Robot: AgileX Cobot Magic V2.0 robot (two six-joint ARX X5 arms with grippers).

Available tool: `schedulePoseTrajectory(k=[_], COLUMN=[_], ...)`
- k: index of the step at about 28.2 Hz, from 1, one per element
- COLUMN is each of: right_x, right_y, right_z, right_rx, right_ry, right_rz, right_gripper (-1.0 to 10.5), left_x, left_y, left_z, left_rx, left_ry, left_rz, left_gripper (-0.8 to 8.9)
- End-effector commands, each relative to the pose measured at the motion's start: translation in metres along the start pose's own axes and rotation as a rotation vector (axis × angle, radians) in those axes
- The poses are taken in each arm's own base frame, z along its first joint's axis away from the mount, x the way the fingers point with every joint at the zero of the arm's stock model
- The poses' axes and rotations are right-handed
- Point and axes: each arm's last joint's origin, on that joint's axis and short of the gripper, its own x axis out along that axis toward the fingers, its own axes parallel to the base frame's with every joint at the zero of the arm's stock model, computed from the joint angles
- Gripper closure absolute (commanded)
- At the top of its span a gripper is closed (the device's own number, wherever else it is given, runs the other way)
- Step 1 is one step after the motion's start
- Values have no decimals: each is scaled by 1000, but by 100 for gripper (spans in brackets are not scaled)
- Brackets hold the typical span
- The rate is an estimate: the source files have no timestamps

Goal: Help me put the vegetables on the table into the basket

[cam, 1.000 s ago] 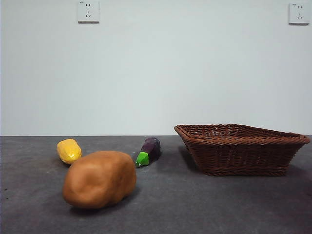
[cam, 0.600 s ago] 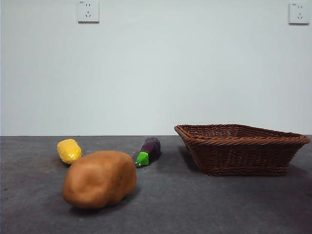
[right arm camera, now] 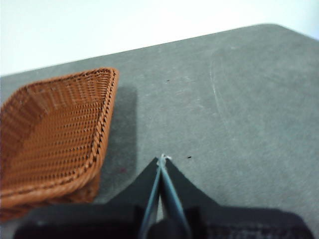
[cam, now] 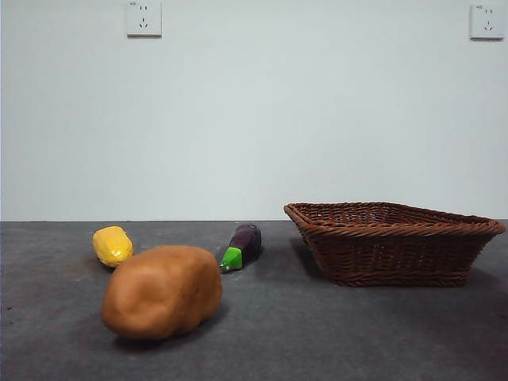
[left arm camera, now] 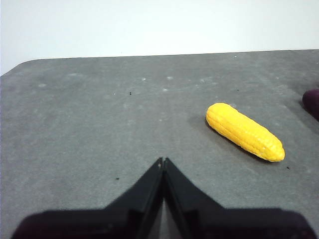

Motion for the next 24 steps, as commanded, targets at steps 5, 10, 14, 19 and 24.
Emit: schedulePoseTrajectory(k=[5, 10, 14, 19, 24], right_x=[0, -3, -4, 0, 15], right_y=[2, 4, 7, 11, 16], right_z=[-2, 4, 19, 42, 62], right_rx=[216, 313, 327, 310, 274], right_ry=[38, 85, 95, 140, 245], right_rz=[67, 70, 78, 71, 97], right_gripper=[955, 955, 955, 955, 955], left_x=[1, 2, 4, 7, 13], left_y=[0, 0, -2, -2, -2], left_z=[-2, -3, -2, 5, 23], left_rx=[-79, -137, -199, -240, -241], left_ry=[1, 15, 36, 89, 150], left_rz=[4, -23, -65, -60, -62], left_gripper=[818, 819, 819, 819, 819])
